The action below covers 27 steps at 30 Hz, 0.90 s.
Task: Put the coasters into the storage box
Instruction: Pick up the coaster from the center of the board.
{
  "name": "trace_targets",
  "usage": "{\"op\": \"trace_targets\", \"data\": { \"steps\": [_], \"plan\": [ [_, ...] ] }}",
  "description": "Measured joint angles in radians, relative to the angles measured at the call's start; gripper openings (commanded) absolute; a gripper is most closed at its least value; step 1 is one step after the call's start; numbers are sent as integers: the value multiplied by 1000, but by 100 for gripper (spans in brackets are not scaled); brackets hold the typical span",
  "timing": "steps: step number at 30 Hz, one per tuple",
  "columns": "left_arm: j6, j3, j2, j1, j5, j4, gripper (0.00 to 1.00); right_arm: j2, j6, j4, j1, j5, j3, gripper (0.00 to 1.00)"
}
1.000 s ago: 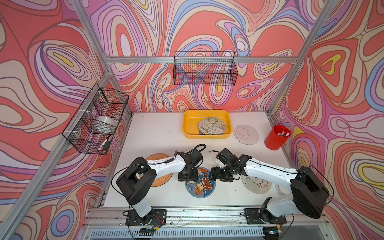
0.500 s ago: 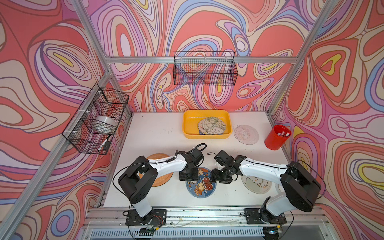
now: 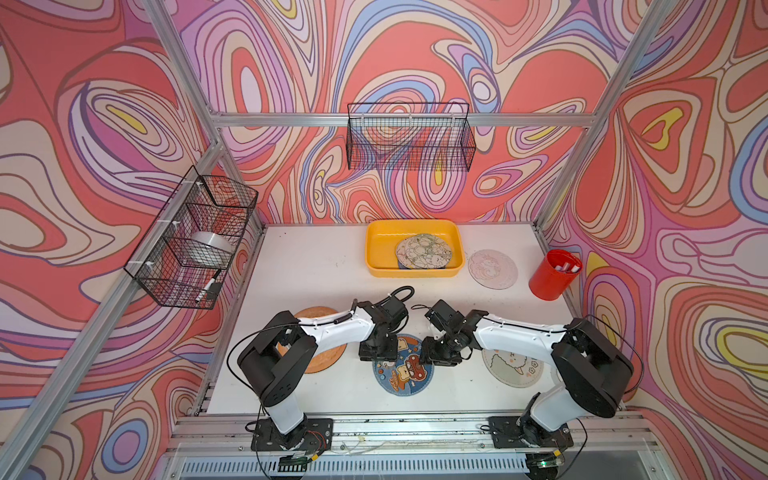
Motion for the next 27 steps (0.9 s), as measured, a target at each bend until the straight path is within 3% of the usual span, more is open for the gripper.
{"op": "trace_targets", "data": {
  "steps": [5,11,21,27],
  "plan": [
    [0,2,2,0,0,-2,62,12,-1,10,3,-1,4,35],
    [0,7,5,0,2,-5,62,31,-7,22,5,-2,5,1],
    [-1,3,-11,2,4,1,79,15,-8,-16,10,6,29,0],
    [-16,-27,-115,35,3,14,89,-27,-32,-110,10,39,137,0]
  ]
}}
